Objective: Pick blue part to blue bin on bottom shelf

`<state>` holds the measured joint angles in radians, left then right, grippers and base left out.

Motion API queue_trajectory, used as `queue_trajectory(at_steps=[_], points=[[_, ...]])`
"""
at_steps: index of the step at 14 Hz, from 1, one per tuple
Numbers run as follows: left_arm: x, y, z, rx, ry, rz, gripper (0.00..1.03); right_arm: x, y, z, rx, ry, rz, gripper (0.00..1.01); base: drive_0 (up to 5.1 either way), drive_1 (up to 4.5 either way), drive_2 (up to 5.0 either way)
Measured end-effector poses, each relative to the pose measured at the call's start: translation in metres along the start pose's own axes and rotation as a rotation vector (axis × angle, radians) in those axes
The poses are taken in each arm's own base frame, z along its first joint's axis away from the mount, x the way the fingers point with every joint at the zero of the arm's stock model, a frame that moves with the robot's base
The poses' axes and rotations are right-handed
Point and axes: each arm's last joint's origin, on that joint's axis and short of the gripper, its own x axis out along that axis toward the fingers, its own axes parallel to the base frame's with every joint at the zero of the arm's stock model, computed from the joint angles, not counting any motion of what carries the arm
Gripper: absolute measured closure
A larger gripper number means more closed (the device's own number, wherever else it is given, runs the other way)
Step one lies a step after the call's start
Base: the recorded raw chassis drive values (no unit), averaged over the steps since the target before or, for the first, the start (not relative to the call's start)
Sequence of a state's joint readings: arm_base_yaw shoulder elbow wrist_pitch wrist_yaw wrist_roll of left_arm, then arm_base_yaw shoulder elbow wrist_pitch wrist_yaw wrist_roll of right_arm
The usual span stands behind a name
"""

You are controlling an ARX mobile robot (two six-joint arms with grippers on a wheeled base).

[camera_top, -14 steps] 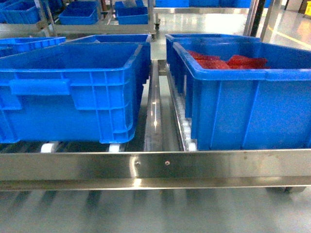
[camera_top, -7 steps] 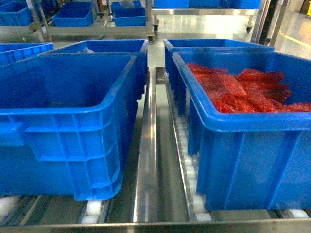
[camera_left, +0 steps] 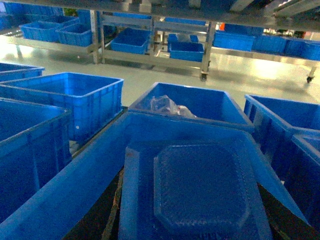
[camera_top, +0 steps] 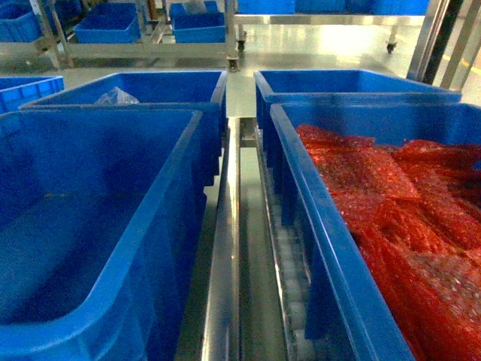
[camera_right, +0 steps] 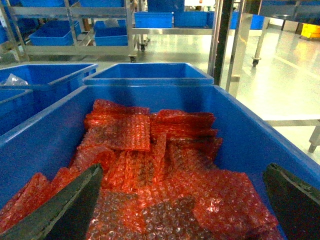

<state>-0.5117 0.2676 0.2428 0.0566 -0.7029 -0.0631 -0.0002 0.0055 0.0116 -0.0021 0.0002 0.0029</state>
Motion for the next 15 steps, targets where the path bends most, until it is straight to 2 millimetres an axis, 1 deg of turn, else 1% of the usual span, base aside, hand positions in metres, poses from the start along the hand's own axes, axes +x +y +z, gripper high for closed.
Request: queue_trajectory(at_steps=[6, 15], points=[[0.0003, -0.0002, -0.0006, 0.004, 0.005, 0.000, 0.60, 0.0000, 0.0000, -0.0003, 0.000, 0.003, 0.000, 0.03, 0.1, 4.26, -4.1], [0.0003, -0.0002, -0.0006, 0.004, 0.005, 0.000, 0.60, 0.0000, 0.0000, -0.0003, 0.000, 0.003, 0.000, 0.03, 0.0, 0.00, 0.0]])
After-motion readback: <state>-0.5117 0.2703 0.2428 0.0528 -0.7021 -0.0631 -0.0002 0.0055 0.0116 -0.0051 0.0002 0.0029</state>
